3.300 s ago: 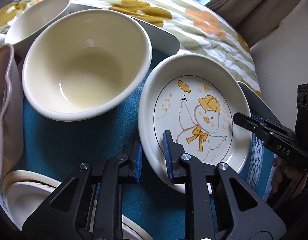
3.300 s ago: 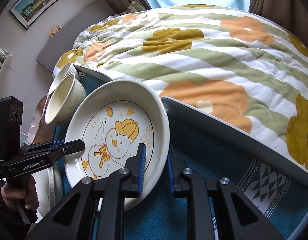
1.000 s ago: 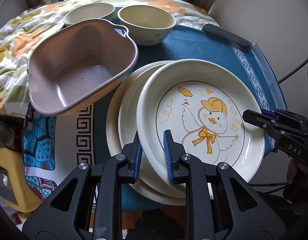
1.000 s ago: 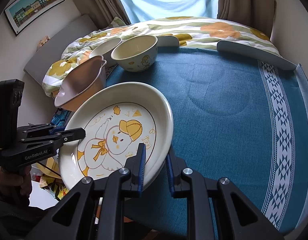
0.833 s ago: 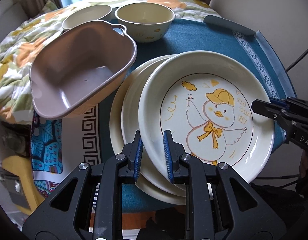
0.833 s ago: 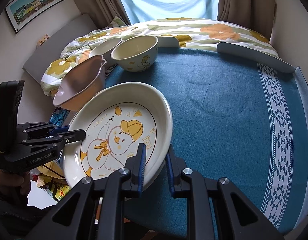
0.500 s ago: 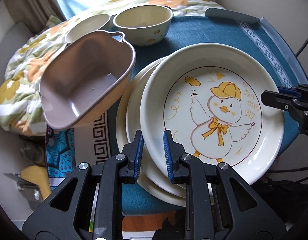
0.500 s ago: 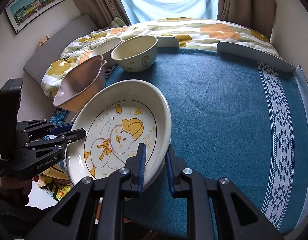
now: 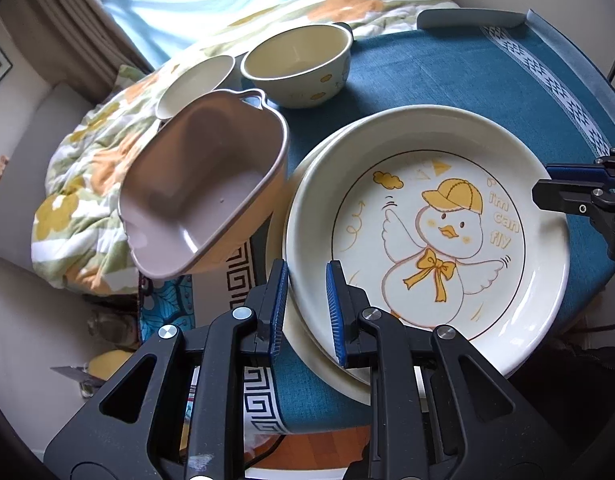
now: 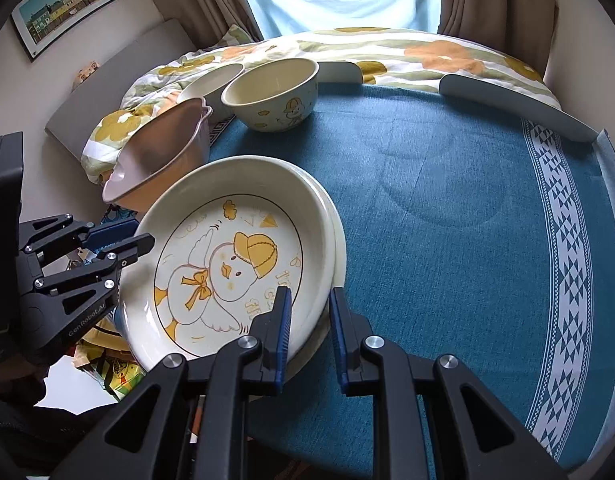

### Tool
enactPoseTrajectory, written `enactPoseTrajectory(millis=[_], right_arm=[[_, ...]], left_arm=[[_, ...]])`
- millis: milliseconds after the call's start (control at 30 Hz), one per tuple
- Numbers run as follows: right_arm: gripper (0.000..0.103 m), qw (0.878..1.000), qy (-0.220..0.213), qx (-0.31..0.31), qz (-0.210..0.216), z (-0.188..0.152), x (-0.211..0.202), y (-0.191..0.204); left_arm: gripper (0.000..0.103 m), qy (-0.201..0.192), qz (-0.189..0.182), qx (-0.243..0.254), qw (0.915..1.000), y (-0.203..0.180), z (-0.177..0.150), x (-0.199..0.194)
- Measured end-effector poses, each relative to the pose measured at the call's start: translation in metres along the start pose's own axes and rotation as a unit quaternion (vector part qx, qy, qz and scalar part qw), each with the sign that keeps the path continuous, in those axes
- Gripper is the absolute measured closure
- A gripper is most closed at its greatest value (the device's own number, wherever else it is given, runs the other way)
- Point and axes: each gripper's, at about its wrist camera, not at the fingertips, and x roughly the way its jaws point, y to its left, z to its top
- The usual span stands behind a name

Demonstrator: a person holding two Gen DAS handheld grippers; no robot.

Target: Organize plates and bowls

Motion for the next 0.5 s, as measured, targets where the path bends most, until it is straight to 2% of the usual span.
enactPoseTrajectory(millis=[333, 500], right_arm=[[0.085, 1.000, 0.000, 0.006, -0.004, 0.001, 0.000, 0.001], [0.085, 1.000, -0.020, 0.023, 0.002, 0.004, -0.012, -0.001]], left_arm=[[0.086, 0.002, -0.014, -0.008, 0.9999, 0.002, 0.000, -0.001], [0.086, -0.010, -0.017, -0.027, 0.9994, 0.012, 0.007, -0.013]])
